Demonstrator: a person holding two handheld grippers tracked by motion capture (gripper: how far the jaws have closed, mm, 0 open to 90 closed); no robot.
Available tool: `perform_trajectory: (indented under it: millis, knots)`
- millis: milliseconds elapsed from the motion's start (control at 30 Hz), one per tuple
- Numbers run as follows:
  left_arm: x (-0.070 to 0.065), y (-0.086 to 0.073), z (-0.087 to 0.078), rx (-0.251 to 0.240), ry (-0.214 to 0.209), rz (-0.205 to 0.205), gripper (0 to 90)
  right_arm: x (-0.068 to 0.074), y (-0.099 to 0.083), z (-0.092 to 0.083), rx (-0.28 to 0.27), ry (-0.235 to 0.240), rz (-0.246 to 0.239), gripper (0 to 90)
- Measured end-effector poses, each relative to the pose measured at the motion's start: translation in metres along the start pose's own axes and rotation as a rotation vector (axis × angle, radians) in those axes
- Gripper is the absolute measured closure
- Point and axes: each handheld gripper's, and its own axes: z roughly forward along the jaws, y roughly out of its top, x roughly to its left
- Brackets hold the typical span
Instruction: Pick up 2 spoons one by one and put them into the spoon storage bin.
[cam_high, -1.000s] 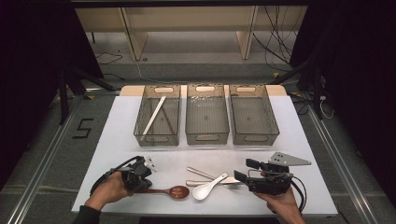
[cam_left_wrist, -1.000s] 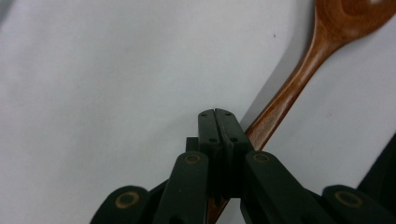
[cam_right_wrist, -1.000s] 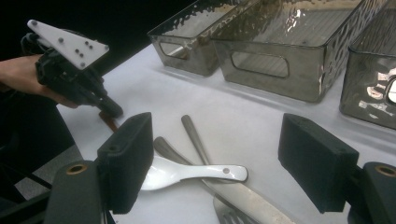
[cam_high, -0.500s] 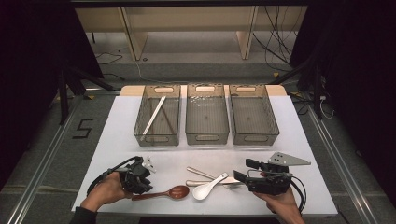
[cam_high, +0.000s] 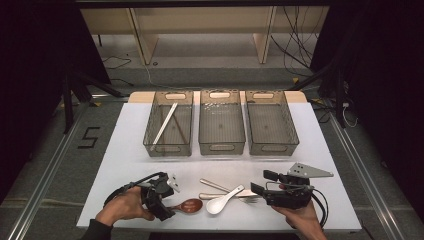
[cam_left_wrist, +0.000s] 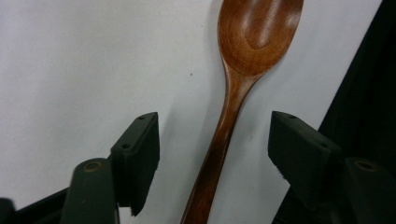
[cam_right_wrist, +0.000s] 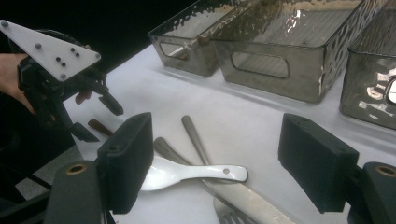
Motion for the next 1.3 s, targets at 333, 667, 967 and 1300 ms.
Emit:
perform_trajectory:
  millis: [333, 667, 967, 1300]
  knots:
    - [-0.0037, 0.0014, 0.0028, 0.031, -0.012, 0.075, 58.4, 0.0005, 0.0000, 0.0001, 0.001, 0.002, 0.000, 27.4]
    - [-0.0055, 0.0047, 0.0084, 0.064, -0.010, 0.112, 71.1, 0.0004, 0.0000, 0.0000, 0.002, 0.001, 0.000, 27.4]
    - [-0.0062, 0.0047, 0.0088, 0.062, -0.013, 0.117, 80.0, 0.0006, -0.0001, -0.0001, 0.003, 0.001, 0.001, 27.4]
    - [0.0003, 0.0044, 0.0035, 0.028, 0.011, 0.067, 80.9, 0.0006, -0.0001, 0.0001, 0.003, 0.001, 0.001, 27.4]
